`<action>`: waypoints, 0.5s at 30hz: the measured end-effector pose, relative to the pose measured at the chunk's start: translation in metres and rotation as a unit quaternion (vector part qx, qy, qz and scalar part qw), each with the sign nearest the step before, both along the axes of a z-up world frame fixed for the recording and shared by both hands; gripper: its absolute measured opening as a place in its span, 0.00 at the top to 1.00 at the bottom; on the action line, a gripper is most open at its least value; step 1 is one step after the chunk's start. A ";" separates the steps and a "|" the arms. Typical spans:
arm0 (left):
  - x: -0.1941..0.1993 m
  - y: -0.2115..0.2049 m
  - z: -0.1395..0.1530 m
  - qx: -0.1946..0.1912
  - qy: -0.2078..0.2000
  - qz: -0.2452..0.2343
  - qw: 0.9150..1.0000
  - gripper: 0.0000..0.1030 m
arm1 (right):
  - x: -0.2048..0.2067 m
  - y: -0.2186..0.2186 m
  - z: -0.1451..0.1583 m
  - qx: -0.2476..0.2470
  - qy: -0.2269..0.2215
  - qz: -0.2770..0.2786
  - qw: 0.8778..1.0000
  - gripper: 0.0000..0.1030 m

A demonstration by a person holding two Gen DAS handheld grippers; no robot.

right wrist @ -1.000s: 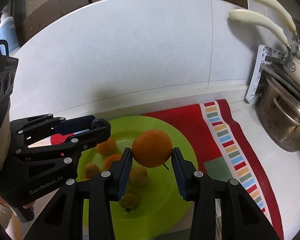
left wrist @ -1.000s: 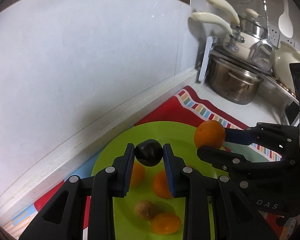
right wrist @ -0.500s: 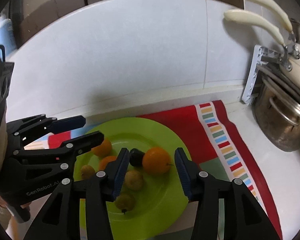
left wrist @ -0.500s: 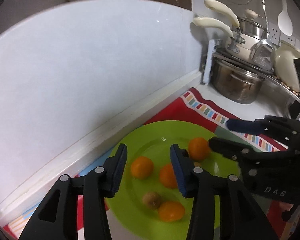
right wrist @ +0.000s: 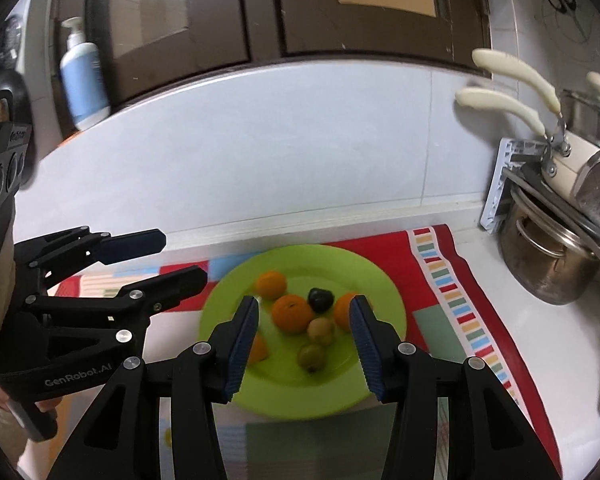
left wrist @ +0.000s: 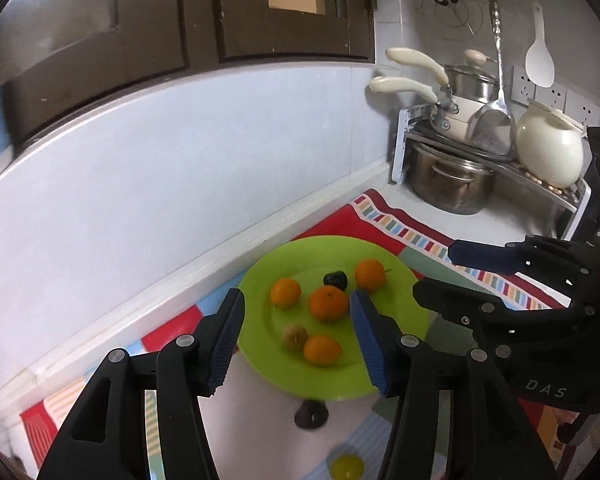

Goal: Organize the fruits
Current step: 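Withdraw both open tools toward the lime and the last plum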

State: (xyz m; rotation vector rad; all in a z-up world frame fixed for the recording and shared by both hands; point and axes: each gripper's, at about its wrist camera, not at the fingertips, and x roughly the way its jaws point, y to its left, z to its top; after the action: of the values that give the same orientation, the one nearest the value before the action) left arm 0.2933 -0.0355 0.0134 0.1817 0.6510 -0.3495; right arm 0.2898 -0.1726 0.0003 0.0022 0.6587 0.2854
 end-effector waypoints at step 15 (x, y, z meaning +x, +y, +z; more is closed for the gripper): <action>-0.069 0.016 -0.006 -0.002 0.007 0.011 1.000 0.44 | -0.064 0.017 0.004 -0.015 0.001 0.018 1.000 0.53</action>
State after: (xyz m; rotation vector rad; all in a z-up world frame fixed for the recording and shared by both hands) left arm 0.2243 -0.0195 0.0076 0.1689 0.6652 -0.3316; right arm 0.2258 -0.1555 0.0044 -0.0376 0.6658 0.3097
